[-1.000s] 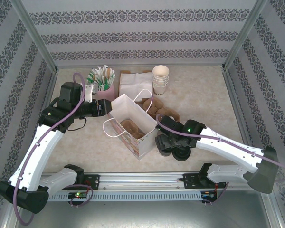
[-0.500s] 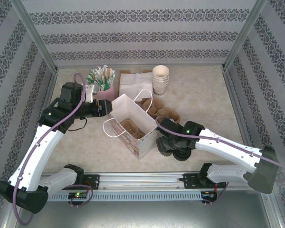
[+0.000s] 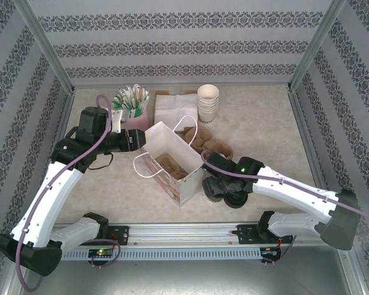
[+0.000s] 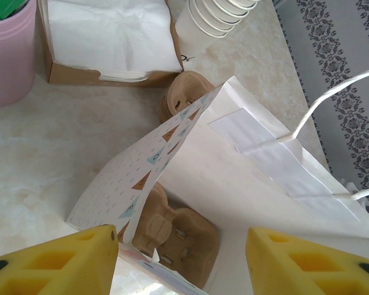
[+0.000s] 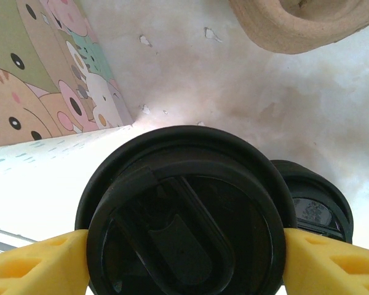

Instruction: Pack the takeout coffee

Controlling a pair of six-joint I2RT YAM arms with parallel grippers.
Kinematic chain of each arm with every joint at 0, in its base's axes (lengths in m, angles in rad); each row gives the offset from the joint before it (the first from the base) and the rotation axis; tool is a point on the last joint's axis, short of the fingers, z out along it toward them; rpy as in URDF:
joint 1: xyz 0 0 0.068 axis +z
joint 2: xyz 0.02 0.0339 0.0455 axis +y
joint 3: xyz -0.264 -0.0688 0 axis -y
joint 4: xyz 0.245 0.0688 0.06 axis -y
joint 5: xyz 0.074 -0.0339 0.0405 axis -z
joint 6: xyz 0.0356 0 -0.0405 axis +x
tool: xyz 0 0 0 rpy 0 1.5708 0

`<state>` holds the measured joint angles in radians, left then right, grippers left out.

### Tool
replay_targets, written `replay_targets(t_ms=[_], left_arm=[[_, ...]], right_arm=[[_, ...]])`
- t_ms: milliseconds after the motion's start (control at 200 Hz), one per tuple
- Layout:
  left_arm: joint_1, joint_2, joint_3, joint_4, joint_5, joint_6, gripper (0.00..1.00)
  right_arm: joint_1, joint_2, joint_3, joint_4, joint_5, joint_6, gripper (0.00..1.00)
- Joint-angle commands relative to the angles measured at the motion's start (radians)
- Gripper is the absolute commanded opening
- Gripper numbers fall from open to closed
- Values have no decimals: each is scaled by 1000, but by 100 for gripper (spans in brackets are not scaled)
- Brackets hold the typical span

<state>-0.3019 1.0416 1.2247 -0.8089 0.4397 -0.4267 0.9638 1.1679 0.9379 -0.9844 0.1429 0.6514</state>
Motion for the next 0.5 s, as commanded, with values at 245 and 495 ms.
replay_targets(t_ms=[245,495], left_arm=[[-17,-15,-8,-24,-13,-6,58],[-16,-18,-7,-22,-18,-4,58]], right_arm=[[-7,42,-22,-1,-31,-1,76],[-7,33,-13,-13,-25,1,69]])
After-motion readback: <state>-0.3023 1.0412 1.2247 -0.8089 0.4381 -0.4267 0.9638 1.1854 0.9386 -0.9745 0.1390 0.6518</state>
